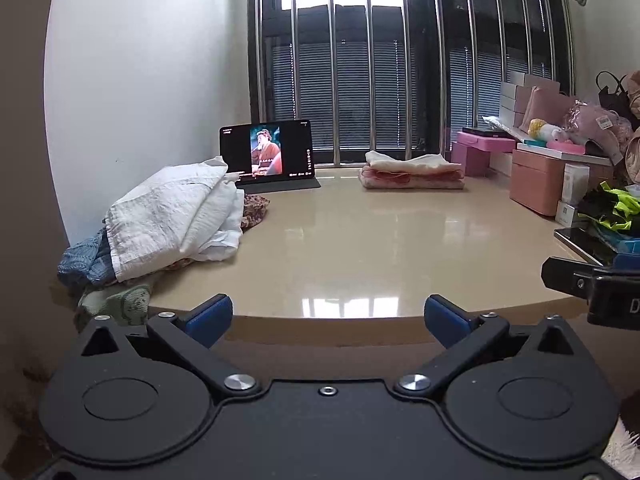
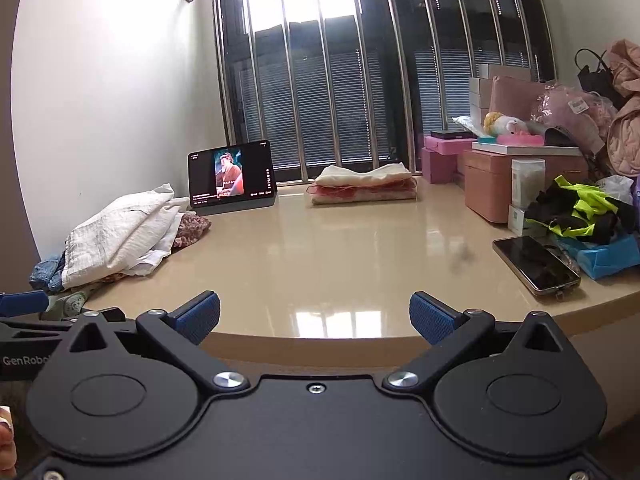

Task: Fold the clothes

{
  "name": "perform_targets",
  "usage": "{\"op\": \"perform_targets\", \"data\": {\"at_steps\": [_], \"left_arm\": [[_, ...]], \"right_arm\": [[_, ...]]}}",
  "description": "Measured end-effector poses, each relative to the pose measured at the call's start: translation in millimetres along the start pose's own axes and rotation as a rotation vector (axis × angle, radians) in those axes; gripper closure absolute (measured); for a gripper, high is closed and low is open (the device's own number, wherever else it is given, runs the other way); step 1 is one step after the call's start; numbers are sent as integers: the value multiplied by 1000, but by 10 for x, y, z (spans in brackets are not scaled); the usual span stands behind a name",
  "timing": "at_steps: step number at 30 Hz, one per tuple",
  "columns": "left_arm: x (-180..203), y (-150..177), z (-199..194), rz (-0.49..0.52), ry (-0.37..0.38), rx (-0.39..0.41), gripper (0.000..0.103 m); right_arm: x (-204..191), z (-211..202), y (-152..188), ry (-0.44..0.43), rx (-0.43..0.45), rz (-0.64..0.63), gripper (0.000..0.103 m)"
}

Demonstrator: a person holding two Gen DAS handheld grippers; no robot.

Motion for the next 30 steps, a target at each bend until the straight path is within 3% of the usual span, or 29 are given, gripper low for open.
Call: {"op": "perform_targets", "data": {"at_steps": [30], "left_arm": [[21, 15, 3, 16, 6, 4, 0]], "right_arm": [[-7, 17, 34, 3, -22, -2, 1]]}}
Point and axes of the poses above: each gripper's, at about its wrist camera, not at the fingertips, and z roughly the way its jaws point, x to its right, y to its underside, the point moved 3 cm from there along z, roughly the way its jaws point, and after that the axes turned 10 degrees about z, right-handed, at the moved point
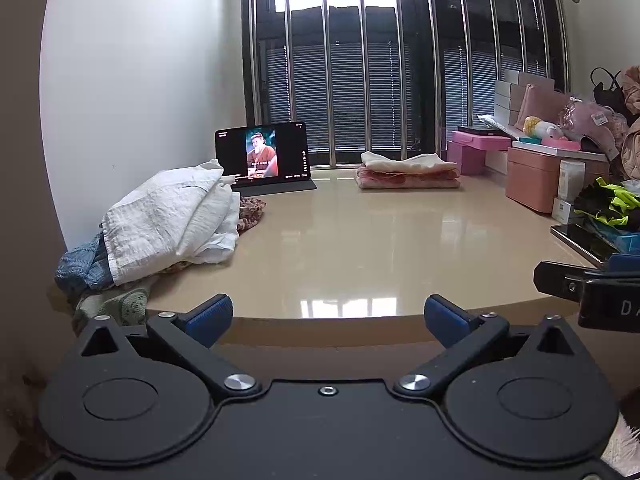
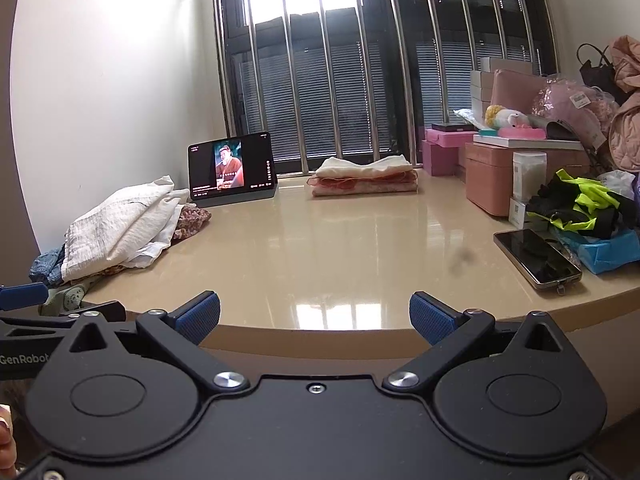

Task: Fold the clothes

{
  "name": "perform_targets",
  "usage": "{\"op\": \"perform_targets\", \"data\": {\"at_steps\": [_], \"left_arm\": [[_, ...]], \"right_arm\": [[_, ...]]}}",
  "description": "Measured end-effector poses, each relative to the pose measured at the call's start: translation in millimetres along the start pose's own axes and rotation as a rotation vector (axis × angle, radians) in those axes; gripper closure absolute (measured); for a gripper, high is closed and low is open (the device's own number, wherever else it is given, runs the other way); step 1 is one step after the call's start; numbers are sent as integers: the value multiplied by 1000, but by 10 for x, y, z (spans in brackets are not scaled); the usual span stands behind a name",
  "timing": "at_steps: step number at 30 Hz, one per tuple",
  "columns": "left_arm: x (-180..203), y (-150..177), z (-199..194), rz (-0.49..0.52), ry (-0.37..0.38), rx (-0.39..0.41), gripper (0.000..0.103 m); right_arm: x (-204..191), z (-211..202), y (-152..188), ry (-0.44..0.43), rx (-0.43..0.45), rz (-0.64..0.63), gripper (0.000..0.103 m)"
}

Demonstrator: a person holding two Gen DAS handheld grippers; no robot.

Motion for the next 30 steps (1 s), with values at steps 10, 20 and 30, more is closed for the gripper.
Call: {"op": "perform_targets", "data": {"at_steps": [10, 20, 30], "left_arm": [[11, 15, 19, 2, 5, -12, 0], [20, 22, 23, 5, 10, -13, 0], [28, 23, 31, 6, 7, -15, 0]], "right_arm": [[-9, 13, 6, 0, -6, 0, 1], [-1, 18, 6, -1, -8, 2, 1], [21, 27, 14, -1, -15, 8, 1]]}}
Point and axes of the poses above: each gripper's, at about its wrist camera, not at the fingertips, and z roughly the way its jaws point, x to its right, y to its underside, the point moved 3 cm from there along z, roughly the way its jaws point, and after that the axes turned 10 degrees about z, right-handed, at the moved point
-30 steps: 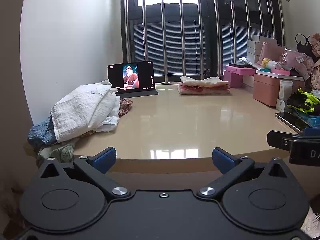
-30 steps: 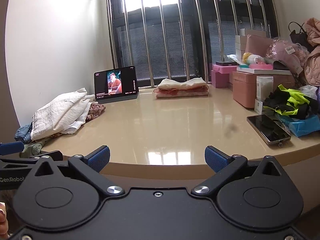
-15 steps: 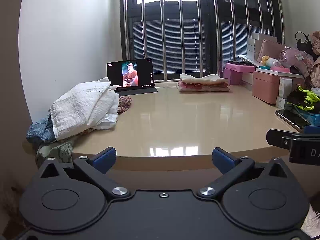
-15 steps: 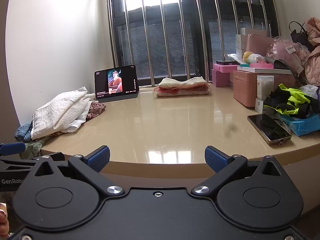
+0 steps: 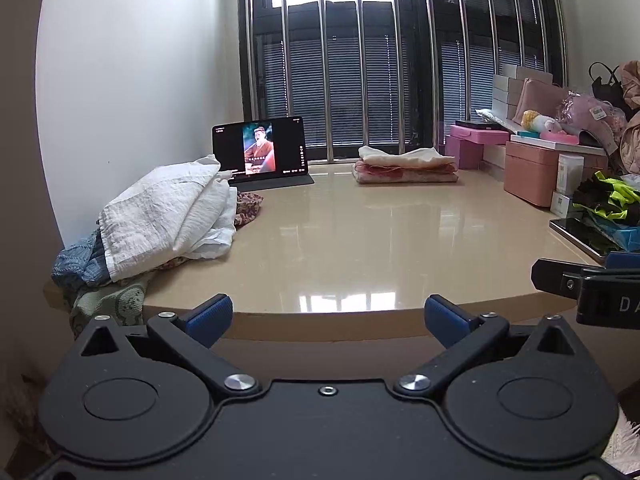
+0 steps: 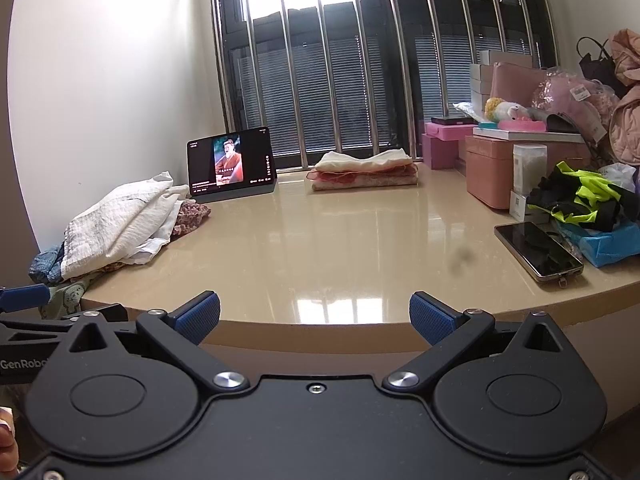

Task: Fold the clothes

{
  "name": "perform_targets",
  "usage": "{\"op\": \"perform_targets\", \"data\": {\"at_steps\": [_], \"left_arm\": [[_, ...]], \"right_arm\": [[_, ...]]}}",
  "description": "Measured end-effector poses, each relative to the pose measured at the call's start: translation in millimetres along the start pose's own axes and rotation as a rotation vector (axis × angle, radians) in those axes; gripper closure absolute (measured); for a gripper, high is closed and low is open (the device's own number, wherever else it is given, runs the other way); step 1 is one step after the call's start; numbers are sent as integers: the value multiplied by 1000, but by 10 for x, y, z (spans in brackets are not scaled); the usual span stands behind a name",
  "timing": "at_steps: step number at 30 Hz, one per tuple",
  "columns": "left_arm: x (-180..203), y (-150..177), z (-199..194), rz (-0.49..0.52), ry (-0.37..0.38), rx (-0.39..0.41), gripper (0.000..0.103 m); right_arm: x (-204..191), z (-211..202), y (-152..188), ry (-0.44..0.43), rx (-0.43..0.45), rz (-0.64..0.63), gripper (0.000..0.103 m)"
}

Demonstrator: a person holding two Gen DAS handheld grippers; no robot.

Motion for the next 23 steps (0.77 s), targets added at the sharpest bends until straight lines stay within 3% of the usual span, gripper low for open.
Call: {"op": "perform_targets", "data": {"at_steps": [23], "left_arm": [[34, 2, -10, 16, -4, 6, 0]], "right_arm": [[19, 6, 8, 0, -10, -1, 1]]}}
Point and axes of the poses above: each gripper's, at about its wrist camera, not at the fingertips, and z roughly the way its jaws point, x to its right, y to its underside, the point moved 3 cm from there along z, roughly the way its jaws point, and after that the axes turned 10 degrees about z, right-handed, at the moved point
